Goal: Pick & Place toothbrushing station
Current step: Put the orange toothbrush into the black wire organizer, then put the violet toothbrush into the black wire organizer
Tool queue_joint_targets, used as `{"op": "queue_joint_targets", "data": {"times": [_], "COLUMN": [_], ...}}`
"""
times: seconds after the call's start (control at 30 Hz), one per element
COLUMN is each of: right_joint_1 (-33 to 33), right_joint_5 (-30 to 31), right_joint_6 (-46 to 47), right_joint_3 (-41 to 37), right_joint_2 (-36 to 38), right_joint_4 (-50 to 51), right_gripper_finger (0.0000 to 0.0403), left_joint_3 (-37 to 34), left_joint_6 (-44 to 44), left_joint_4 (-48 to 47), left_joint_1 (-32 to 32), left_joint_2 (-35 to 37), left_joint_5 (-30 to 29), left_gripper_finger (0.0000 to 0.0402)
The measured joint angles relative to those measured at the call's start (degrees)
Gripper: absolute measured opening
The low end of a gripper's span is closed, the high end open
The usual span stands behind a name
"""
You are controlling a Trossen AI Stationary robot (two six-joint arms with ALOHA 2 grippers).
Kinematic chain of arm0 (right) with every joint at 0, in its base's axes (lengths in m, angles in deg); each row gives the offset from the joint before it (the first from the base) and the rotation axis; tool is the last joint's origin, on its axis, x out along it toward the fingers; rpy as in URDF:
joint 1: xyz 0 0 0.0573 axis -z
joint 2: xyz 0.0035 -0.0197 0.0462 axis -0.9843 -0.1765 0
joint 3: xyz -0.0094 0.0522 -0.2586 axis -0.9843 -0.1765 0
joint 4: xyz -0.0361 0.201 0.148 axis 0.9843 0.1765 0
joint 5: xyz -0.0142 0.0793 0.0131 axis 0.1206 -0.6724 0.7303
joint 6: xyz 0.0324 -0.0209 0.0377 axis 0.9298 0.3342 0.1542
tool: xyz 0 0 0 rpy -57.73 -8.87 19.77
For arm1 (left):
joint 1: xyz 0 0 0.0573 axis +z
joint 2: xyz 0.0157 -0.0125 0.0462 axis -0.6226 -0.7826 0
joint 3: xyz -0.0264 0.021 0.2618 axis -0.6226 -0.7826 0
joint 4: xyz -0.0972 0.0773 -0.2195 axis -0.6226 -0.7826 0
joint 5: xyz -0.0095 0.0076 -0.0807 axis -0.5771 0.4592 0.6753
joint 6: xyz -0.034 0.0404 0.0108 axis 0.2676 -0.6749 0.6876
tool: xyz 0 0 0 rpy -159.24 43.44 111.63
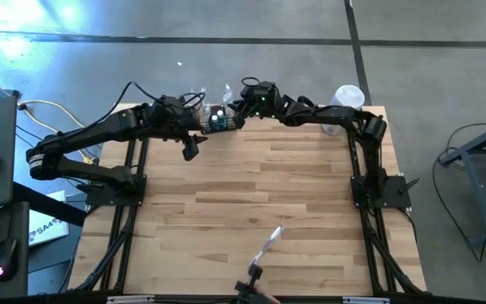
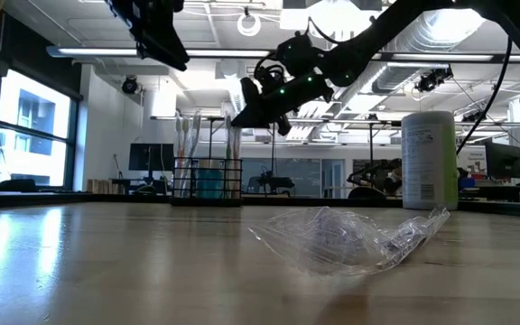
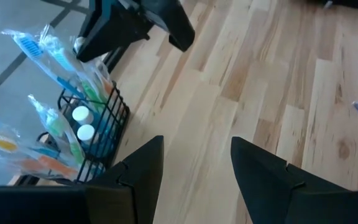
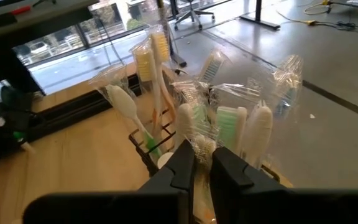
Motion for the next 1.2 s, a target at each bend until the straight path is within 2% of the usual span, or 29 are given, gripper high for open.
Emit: {"op": "queue_joint_targets", "data": {"times": [0.17, 0.4, 0.57, 0.7, 0.8, 0.97, 1.2], "right_joint_1": [-0.22, -0.37, -1.11, -1.39, -1.40, -1.97, -5.70], "right_joint_5": [3.87, 3.26, 8.25, 8.51, 8.51, 9.31, 13.73], "right_joint_6": [0.54, -0.78, -4.24, -7.15, -7.64, -7.18, -7.73], "right_joint_3": [0.01, -0.24, -0.22, -0.22, -0.17, -0.15, -0.13], "right_joint_2": [0.00, -0.34, -0.10, 1.98, 4.31, 11.13, 23.05], "right_joint_4": [0.74, 2.25, 1.90, 3.49, 6.98, 20.49, 34.12], "right_gripper_finger": [0.0042, 0.0112, 0.0165, 0.0193, 0.0201, 0.0198, 0.0194], "left_joint_3": [0.00, 0.00, 0.00, 0.02, 0.02, 0.02, 0.04], "left_joint_6": [-0.07, -0.61, -0.67, -0.67, -0.67, -0.67, -1.81], "left_joint_4": [-0.01, -0.08, -0.55, -1.30, -2.03, -2.72, -3.75], "left_joint_1": [0.00, 0.00, 0.01, 0.01, 0.00, 0.00, 0.00], "left_joint_2": [0.00, 0.00, 0.00, 0.00, 0.00, 0.00, 0.00], "left_joint_5": [0.00, 0.00, 0.00, 0.00, -0.02, -0.02, -0.01], "left_gripper_finger": [0.0184, 0.0184, 0.0184, 0.0184, 0.0184, 0.0184, 0.0184]}}
